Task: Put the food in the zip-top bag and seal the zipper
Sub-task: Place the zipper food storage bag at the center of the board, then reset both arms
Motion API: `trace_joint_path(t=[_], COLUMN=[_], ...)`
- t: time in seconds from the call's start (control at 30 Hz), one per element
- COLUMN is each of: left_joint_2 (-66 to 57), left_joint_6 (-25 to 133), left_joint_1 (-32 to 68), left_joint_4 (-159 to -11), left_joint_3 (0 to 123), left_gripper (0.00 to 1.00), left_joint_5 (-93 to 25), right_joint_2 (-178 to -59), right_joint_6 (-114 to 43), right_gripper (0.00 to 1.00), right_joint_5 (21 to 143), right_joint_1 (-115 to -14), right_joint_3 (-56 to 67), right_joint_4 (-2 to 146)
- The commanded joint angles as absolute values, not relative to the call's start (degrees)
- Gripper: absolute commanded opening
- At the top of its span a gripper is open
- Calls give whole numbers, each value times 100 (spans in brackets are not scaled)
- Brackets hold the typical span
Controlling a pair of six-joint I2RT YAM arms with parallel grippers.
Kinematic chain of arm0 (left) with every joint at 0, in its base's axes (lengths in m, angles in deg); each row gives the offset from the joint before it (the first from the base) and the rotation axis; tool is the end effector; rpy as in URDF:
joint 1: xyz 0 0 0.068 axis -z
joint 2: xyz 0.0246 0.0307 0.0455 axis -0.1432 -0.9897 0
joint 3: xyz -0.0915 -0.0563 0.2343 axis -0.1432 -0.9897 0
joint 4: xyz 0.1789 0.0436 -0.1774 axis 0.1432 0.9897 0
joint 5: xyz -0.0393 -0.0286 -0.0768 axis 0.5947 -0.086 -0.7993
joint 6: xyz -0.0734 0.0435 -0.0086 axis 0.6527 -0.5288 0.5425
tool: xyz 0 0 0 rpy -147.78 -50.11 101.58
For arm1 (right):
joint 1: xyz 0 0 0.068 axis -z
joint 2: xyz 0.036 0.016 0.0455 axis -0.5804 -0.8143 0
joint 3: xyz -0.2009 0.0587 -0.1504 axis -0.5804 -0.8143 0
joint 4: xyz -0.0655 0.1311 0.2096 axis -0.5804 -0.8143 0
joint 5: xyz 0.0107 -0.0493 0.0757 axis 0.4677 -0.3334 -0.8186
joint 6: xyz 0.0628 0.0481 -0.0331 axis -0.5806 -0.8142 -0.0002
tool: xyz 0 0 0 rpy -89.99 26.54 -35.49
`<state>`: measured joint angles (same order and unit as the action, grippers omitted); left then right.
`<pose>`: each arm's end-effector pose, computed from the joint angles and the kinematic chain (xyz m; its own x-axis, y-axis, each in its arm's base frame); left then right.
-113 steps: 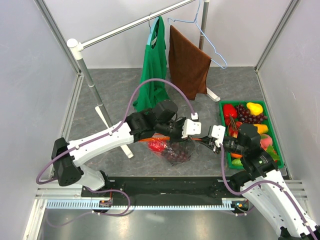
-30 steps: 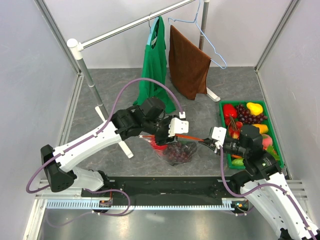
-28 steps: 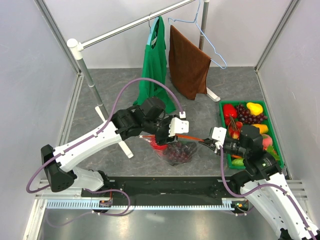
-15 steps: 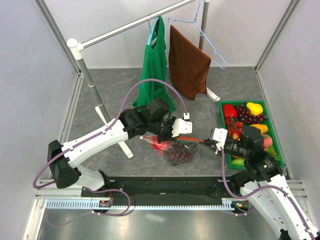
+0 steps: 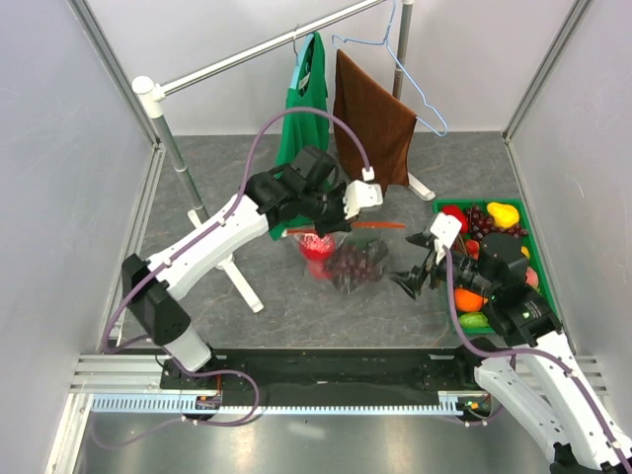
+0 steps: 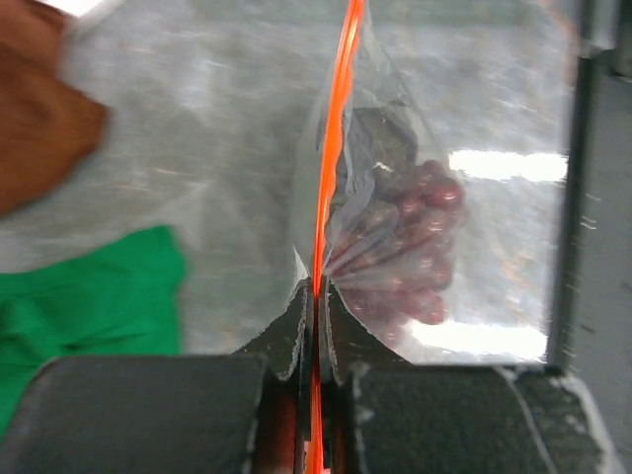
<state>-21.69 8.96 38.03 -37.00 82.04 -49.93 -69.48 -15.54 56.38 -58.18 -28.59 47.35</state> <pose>0.2319 -0.2877 0.3201 0.0515 0.6627 -0.7471 0.9888 0.0712 0.1313 0.1384 0.1032 0.3077 -0.0618 -0.2269 -0.9720 -0.8481 0.5254 -0.0687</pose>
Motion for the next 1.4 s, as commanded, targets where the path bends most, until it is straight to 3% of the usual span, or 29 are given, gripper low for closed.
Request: trace_joint_path(t=[0.0,0.2,0.4,0.53,0.6,0.77,0.83,0.87,0.9,0.93,1.37], left_joint_2=[-2519,-2564,-2195,-2203,-2299,-2160,-1879,-1782,-1712,-1537,-710], left_joint_6=[379,70,1202,1828,2108,2435,2470,2479,2488,2488,2698], left_joint_1=[3765,3817,4449,4941,5004,5013,5004,5004,5013,5004,4232], left_joint_4=[-3850,-4052,-4517,-4974,-5107,-5133,-5125,-5116,-5003,-4932,-3341], left_joint_3=[9082,8609,6679,6147,6103,6199,6278,6322,6506,6638,8177], left_gripper=[2,2,2,7,12,44,84,85,96,100,100], left_joint_5=[-4779,-4743,-5306,-5481,-5482,-5368,-5333,-5315,-5306,-5297,-5007], right_joint_2=[-7155,-7041,-6804,-6777,-6777,-6865,-6935,-6979,-7005,-7075,-7875], right_joint_6=[-2698,-3279,-3535,-3570,-3553,-3421,-3421,-3447,-3447,-3447,-3202], right_gripper=[98,98,98,98,98,98,98,98,98,98,98], right_joint_5=[6386,6958,7468,7662,7689,7803,7786,7786,7786,7786,7250], right_joint_1=[-5815,-5815,-5815,-5807,-5807,-5807,-5815,-5807,-5807,-5815,-5736], right_joint_3=[-2357,-2217,-2225,-2286,-2321,-2427,-2427,-2401,-2375,-2305,-1390], right_joint_4=[5408,5690,5646,5479,5400,5172,5119,5101,5092,5092,4391])
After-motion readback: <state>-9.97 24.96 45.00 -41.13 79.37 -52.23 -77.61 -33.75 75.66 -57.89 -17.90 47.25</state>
